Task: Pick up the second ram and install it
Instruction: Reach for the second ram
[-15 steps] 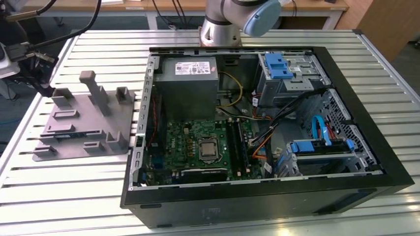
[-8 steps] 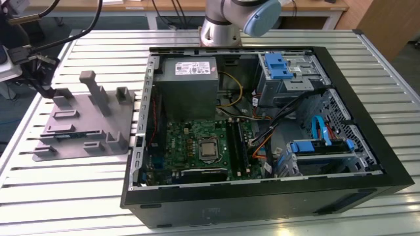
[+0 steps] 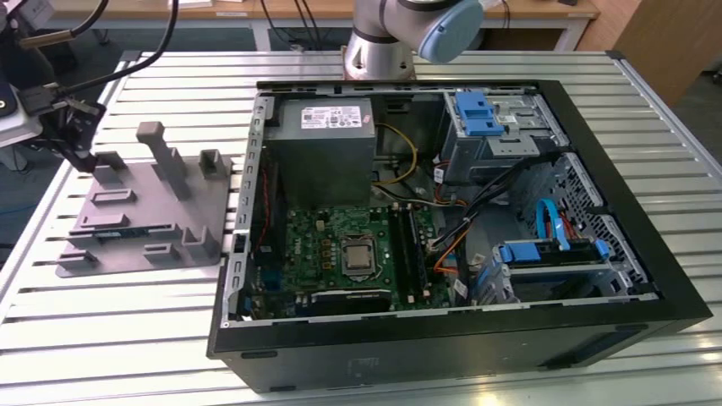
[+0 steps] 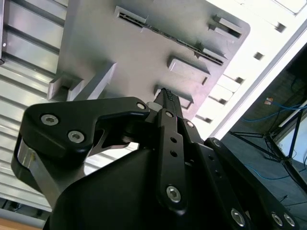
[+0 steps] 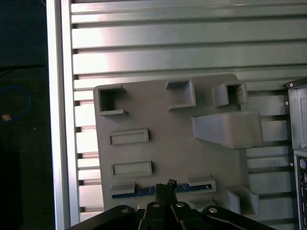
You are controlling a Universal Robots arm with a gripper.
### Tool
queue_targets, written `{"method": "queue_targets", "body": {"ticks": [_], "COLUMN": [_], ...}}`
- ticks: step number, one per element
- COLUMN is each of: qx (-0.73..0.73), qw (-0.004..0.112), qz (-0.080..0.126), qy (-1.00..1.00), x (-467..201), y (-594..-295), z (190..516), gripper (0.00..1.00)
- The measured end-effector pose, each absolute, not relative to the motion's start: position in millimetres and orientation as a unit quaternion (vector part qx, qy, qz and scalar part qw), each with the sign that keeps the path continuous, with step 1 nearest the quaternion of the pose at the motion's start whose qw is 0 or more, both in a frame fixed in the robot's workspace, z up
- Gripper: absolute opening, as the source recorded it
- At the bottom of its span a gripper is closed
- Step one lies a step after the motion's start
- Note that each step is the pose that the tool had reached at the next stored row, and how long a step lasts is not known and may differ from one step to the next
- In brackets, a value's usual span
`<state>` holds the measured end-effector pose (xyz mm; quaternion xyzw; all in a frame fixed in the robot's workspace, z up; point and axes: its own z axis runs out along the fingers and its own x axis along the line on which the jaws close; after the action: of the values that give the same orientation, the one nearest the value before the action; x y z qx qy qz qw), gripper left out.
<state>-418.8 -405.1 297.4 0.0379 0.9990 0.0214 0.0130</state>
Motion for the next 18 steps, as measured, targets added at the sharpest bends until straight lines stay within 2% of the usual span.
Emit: {"method": "queue_targets", "body": {"ticks": [18], "qx": [0.038], "qw": [0.013], "qz": [0.021], "qy": [0.999], "x": [-418.8], "y": [-405.1], "z": [284.6], "gripper": [0.10]}}
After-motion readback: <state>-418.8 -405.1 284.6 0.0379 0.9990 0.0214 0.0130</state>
